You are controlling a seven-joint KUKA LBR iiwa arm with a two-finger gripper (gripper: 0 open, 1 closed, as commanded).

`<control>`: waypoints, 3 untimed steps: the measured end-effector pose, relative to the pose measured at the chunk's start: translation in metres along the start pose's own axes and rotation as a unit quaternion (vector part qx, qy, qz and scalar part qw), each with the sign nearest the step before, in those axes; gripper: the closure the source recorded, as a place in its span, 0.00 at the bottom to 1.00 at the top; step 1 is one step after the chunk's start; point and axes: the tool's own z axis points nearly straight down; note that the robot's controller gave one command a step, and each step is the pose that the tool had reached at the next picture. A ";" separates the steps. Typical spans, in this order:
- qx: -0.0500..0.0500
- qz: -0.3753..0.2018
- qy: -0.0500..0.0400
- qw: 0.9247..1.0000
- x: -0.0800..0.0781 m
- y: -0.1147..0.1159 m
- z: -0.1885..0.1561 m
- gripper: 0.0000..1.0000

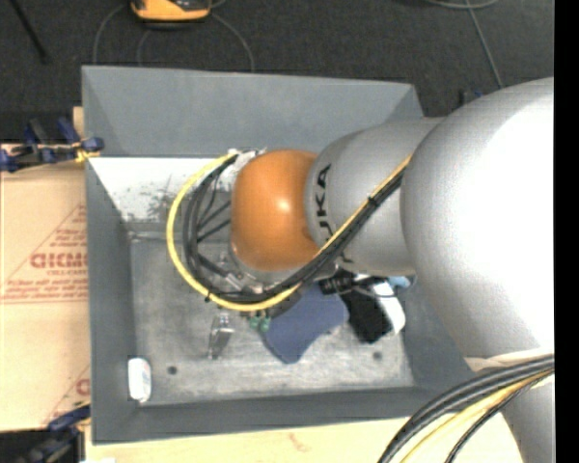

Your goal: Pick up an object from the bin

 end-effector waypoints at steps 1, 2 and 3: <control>0.003 0.007 0.002 1.000 -0.015 -0.035 0.016 0.00; 0.001 0.000 -0.001 1.000 -0.024 -0.013 0.021 0.00; -0.001 -0.013 -0.002 1.000 -0.068 -0.030 0.023 0.00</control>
Offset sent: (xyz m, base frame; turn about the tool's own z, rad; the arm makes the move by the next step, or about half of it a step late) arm 0.0267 -0.0006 -0.0275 -0.0059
